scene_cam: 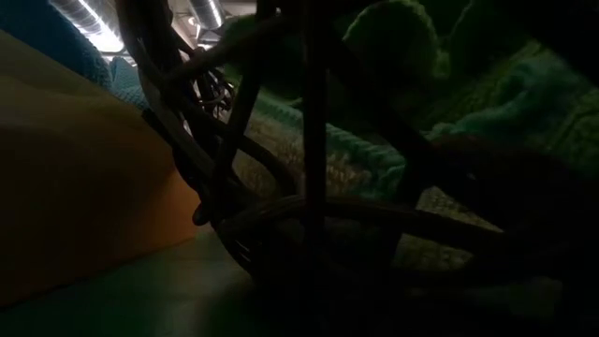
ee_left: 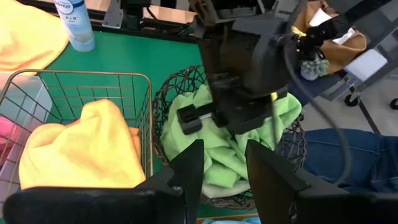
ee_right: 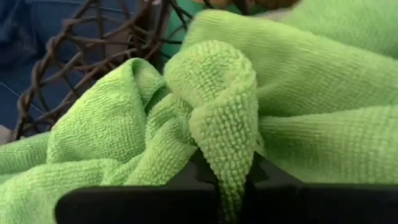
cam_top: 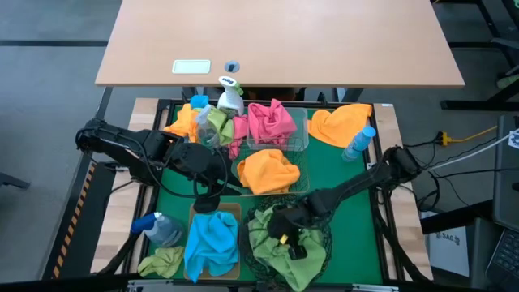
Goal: Sort microfiber towel by color & place in baskets
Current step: Put the green microfiber towel into the black wire basket
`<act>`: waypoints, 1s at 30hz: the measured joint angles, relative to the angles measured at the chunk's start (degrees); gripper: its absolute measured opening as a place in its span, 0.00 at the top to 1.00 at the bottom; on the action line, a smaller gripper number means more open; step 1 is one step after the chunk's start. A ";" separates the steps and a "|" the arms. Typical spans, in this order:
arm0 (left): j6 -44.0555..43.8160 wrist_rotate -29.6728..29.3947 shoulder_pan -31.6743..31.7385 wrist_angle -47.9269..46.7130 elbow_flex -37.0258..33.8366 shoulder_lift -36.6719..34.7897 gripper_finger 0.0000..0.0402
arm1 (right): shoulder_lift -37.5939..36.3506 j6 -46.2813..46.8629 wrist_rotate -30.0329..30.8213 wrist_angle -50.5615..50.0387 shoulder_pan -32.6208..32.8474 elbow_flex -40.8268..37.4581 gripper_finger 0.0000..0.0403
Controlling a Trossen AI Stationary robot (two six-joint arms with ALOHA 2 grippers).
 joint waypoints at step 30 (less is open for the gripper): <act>-1.96 0.65 3.55 -6.47 0.02 -4.08 0.72 | -0.03 5.25 -9.04 0.09 -1.42 7.41 0.52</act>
